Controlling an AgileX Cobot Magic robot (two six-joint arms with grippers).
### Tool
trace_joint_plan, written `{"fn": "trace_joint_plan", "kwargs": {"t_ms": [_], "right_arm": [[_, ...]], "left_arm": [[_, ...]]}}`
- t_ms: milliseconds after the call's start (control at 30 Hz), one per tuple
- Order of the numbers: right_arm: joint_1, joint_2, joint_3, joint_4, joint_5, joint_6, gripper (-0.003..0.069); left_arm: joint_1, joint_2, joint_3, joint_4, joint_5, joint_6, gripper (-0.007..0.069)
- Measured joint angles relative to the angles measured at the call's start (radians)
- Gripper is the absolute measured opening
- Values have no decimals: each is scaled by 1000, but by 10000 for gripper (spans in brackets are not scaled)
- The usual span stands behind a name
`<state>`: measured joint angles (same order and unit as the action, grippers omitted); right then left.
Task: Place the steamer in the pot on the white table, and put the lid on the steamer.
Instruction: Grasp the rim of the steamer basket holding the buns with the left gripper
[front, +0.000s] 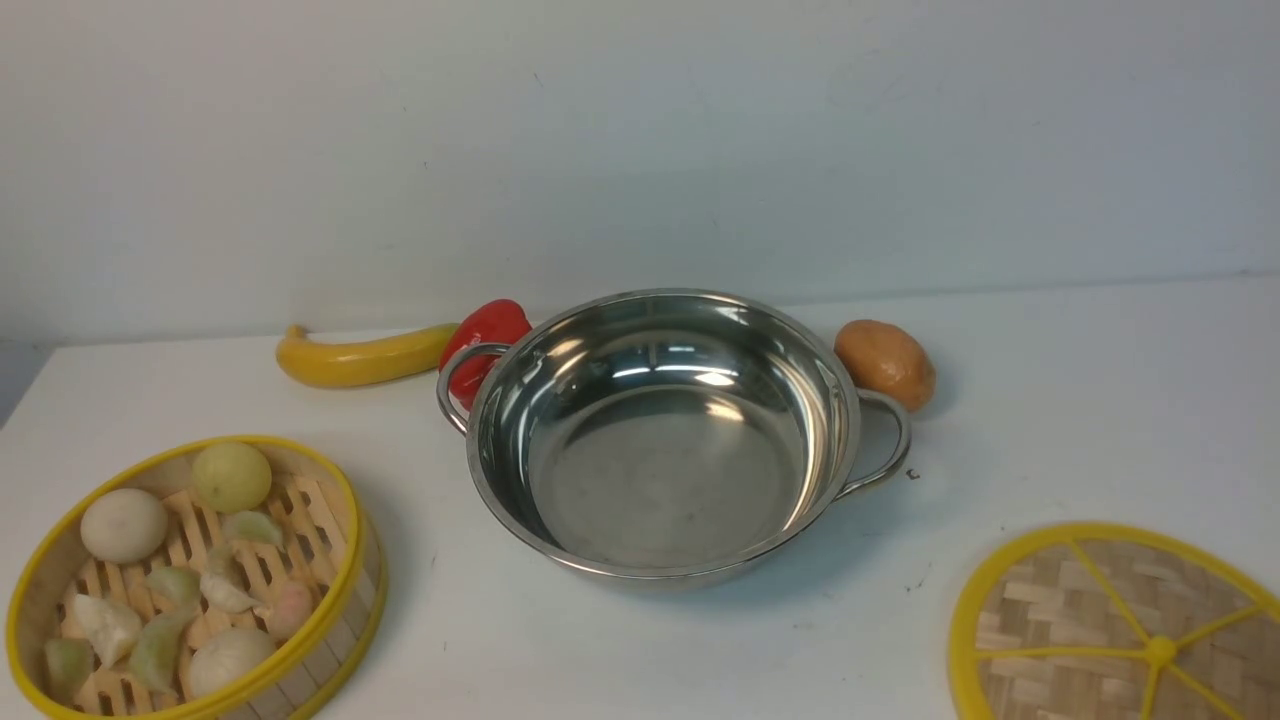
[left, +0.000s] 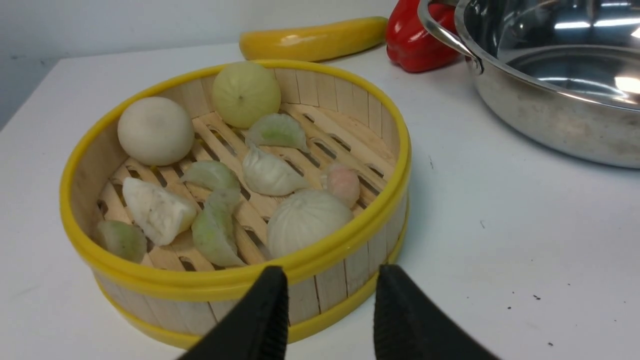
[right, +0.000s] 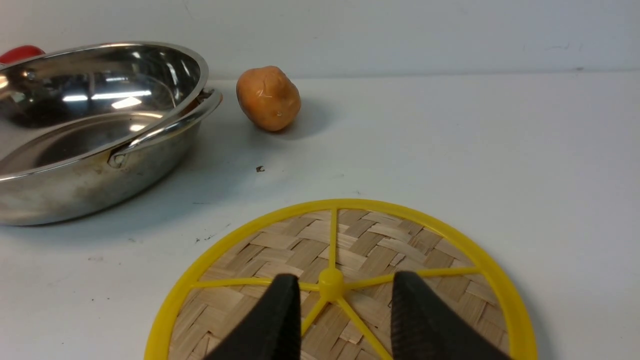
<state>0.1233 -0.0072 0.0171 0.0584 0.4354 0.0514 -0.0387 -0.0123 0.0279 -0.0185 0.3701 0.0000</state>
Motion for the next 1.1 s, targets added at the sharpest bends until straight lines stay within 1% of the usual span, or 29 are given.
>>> {"fn": "trace_joint_plan", "kwargs": {"t_ms": [100, 133, 167, 200, 467, 633, 767, 833, 933, 1033, 1067, 1100], "right_arm": [[0, 0, 0, 0, 0, 0, 241], [0, 0, 0, 0, 0, 0, 241], [0, 0, 0, 0, 0, 0, 241], [0, 0, 0, 0, 0, 0, 241], [0, 0, 0, 0, 0, 0, 241], [0, 0, 0, 0, 0, 0, 241], [0, 0, 0, 0, 0, 0, 241], [0, 0, 0, 0, 0, 0, 241], [0, 0, 0, 0, 1, 0, 241], [0, 0, 0, 0, 1, 0, 241], [0, 0, 0, 0, 1, 0, 241], [0, 0, 0, 0, 1, 0, 241]], "left_arm": [[0, 0, 0, -93, -59, -40, 239], [0, 0, 0, -144, -84, -61, 239], [0, 0, 0, -161, -87, -67, 239], [0, 0, 0, -221, -104, -84, 239], [-1, 0, 0, -409, -176, -95, 239], [-1, 0, -6, -481, -215, -95, 239], [-1, 4, -85, -492, -170, -77, 239], [-1, 60, -222, -490, -67, -56, 239], [-1, 188, -395, -452, 122, -49, 239], [-1, 320, -581, -386, 315, -49, 239], [-1, 381, -688, -343, 424, -51, 239], [-1, 422, -750, -312, 489, -57, 239]]}}
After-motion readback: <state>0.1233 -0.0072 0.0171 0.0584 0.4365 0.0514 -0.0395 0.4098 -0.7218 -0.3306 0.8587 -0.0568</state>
